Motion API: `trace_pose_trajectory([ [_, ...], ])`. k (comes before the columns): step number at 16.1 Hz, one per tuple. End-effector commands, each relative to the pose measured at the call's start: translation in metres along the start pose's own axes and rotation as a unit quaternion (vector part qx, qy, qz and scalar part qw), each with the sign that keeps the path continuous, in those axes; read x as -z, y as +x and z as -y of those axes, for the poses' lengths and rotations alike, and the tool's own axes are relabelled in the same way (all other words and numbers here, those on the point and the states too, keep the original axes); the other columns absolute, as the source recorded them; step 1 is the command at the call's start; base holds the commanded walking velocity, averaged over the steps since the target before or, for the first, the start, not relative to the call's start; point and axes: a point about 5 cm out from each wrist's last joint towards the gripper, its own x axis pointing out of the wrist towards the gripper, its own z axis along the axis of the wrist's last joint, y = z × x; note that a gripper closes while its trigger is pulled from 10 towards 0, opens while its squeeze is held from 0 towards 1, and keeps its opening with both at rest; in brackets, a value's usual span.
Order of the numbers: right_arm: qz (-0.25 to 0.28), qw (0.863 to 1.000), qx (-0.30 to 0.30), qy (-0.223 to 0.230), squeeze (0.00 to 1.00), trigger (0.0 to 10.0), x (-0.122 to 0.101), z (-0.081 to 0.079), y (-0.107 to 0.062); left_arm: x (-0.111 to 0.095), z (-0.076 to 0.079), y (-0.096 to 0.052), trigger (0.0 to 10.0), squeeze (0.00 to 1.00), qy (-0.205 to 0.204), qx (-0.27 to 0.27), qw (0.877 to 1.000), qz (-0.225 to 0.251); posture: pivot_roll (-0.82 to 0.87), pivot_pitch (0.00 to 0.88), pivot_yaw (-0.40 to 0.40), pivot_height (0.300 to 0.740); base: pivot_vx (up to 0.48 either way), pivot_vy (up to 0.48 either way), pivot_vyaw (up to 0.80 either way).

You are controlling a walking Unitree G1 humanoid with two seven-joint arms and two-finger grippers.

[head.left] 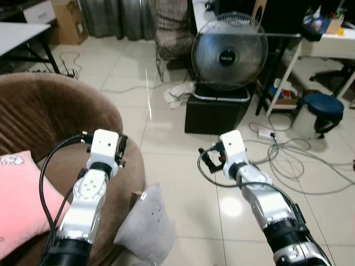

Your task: Move the pillow to the sofa from floor

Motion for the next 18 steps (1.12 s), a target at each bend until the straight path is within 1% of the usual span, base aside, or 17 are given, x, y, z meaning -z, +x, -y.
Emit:
trace_pose_trajectory([
  [1,-0.003,1.000,0.009,0.005,0.00,10.0,0.0017,0.0048,-0.0015,0.0001,0.0019,0.0021,10.0,0.00,0.005,0.001,1.000,-0.005,0.09,0.000,0.005,0.740,0.000,0.000,0.00],
  [10,0.000,1.000,0.008,0.012,0.00,10.0,0.0018,0.0028,-0.0023,0.0011,0.0059,0.0014,10.0,0.00,0.007,0.016,1.000,-0.007,0.09,0.000,0.006,0.736,0.000,0.000,0.00],
  [11,0.000,1.000,0.008,0.013,0.00,10.0,0.0018,0.0027,-0.0024,0.0011,0.0064,0.0015,10.0,0.00,0.008,0.017,1.000,-0.007,0.09,0.000,0.006,0.728,0.000,0.000,0.00],
  [14,0.000,1.000,0.008,0.012,0.00,10.0,0.0019,0.0028,-0.0025,0.0015,0.0074,0.0015,10.0,0.00,0.008,0.020,1.000,-0.008,0.09,0.000,0.006,0.728,0.000,0.000,0.00],
  [18,0.000,1.000,0.009,0.013,0.00,10.0,0.0021,0.0027,-0.0032,0.0024,0.0080,0.0010,10.0,0.00,0.010,0.023,1.000,-0.010,0.08,0.000,0.008,0.708,0.000,0.000,0.00],
])
